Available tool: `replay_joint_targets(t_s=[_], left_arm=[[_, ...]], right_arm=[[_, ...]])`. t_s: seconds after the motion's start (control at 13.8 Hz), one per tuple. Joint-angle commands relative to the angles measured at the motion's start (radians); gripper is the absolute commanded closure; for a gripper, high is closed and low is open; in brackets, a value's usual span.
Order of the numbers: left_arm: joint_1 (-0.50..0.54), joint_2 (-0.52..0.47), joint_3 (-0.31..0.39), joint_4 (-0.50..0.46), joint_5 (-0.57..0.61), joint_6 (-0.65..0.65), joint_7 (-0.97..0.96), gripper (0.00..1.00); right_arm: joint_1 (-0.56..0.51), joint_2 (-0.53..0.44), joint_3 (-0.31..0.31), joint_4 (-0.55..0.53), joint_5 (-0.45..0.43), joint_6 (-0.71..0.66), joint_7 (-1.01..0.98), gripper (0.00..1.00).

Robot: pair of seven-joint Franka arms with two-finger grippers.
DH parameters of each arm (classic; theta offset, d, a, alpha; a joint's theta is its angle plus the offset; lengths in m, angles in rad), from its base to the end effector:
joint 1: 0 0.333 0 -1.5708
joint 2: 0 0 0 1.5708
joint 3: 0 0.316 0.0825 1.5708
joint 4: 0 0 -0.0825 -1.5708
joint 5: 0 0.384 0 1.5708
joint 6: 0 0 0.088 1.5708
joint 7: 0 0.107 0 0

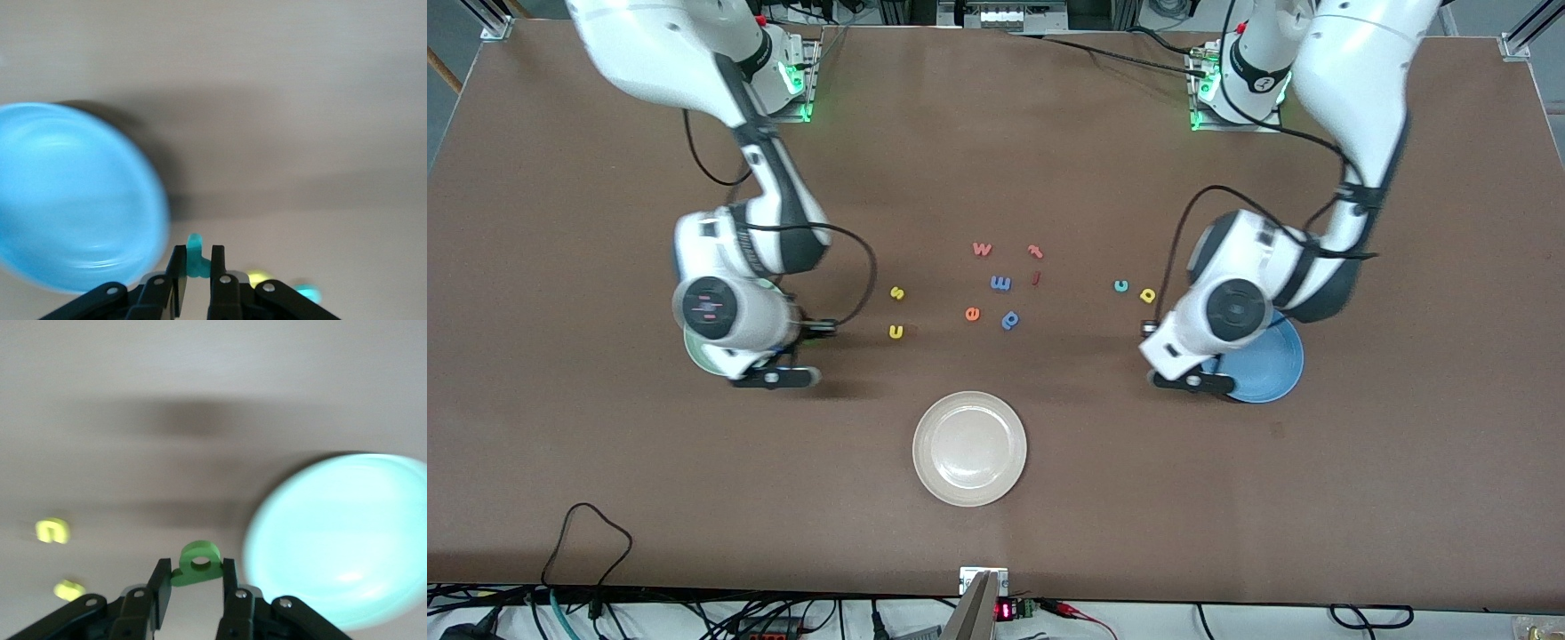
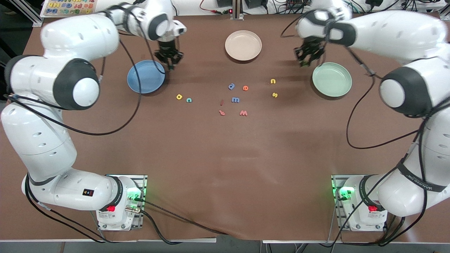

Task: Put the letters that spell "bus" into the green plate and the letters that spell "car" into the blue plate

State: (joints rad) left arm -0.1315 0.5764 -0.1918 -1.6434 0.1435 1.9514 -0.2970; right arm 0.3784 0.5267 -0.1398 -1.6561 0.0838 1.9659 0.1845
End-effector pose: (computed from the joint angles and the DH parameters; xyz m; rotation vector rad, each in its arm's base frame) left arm 0.6275 -0.1866 0.2655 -3.0225 0.1210 0.3617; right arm 0.6329 0.1691 0.2909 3.0824 0.0384 -0.3197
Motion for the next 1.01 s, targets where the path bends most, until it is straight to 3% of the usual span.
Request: replay_joint_targets(t_s=[0.0,0.07,0.14,0.22,0.29,0.43,0.51,0.58,0.65,0.8,0.94], left_arm=[[0.094,0.008,-0.006,-0.029,0.124,-0.016,0.114,0.90],[0.107,0.023,-0.006,-0.036,0.137,-0.013,0.139,0.90],[0.108,0.040,-0.006,-0.044,0.137,-0.006,0.140,0.82],[0.107,0.040,-0.008,-0.042,0.137,-0.006,0.137,0.54],[0.107,0.036,-0.012,-0.042,0.134,-0.011,0.137,0.06],[0.107,0.008,-0.035,-0.039,0.125,-0.052,0.137,0.00],[0.108,-0.004,-0.069,-0.039,0.120,-0.078,0.109,0.00],[0.119,-0.018,-0.115,-0.042,0.120,-0.095,0.066,0.00],[0.121,-0.027,-0.159,-0.049,0.120,-0.104,0.056,0.00],[0.127,-0.035,-0.243,-0.103,0.122,-0.083,0.053,0.00],[0.162,-0.071,-0.335,-0.214,0.125,0.033,0.084,0.00]], right_arm=[[-0.088,-0.031,-0.004,-0.063,-0.026,-0.001,-0.080,0.87],[-0.096,-0.031,-0.004,-0.094,-0.032,0.028,-0.080,0.87],[-0.098,-0.030,-0.006,-0.132,-0.038,0.077,-0.080,0.87],[-0.111,-0.025,-0.006,-0.178,-0.039,0.140,-0.082,0.87],[-0.121,-0.014,-0.004,-0.212,-0.041,0.187,-0.086,0.84],[-0.124,-0.001,-0.004,-0.252,-0.041,0.240,-0.088,0.81],[-0.125,-0.002,-0.004,-0.252,-0.039,0.232,-0.092,0.65],[-0.125,-0.010,-0.004,-0.249,-0.036,0.228,-0.077,0.07],[-0.119,-0.031,-0.004,-0.243,-0.030,0.208,-0.071,0.00],[-0.084,-0.047,0.014,-0.182,-0.018,0.125,-0.057,0.00],[-0.047,-0.037,0.028,-0.159,0.028,0.125,-0.053,0.00]])
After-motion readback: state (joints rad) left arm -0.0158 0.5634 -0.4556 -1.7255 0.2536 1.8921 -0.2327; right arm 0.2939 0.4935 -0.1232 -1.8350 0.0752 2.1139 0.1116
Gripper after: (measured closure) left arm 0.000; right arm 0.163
